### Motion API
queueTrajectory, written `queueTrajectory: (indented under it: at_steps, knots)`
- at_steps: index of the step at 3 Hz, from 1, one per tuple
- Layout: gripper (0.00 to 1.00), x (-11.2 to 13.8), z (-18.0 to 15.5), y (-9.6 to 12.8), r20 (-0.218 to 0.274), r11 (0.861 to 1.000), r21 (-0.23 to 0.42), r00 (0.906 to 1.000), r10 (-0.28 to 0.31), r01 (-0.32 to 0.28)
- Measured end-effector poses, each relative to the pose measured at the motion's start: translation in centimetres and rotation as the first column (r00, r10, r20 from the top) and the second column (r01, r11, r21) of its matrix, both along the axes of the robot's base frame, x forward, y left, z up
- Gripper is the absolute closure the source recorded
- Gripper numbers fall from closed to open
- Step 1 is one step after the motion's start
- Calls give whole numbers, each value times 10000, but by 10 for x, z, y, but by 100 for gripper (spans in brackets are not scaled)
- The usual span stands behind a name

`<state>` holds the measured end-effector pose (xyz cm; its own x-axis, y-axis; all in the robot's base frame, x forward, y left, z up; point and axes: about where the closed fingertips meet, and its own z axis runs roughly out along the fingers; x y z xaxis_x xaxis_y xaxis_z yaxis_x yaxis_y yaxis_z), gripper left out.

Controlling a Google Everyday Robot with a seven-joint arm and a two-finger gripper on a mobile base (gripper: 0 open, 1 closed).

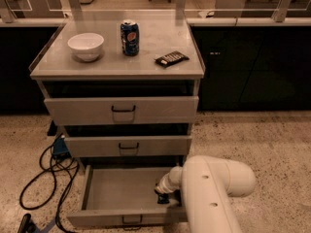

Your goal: Pick rxbar blueberry from bottom drawer and place on counter

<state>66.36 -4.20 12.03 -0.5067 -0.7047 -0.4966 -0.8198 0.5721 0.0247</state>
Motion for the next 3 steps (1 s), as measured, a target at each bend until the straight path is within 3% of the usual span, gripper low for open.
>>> queueTrajectory:
  at_steps: [1,2,3]
  knots:
    - [100,24,89,-30,1808,9955,535,9797,-865,781]
    - [100,16,181,-59,3274,9880,1091,9345,-1398,1096]
    - [100,-29,243,-71,3830,9879,1429,9171,-1110,599]
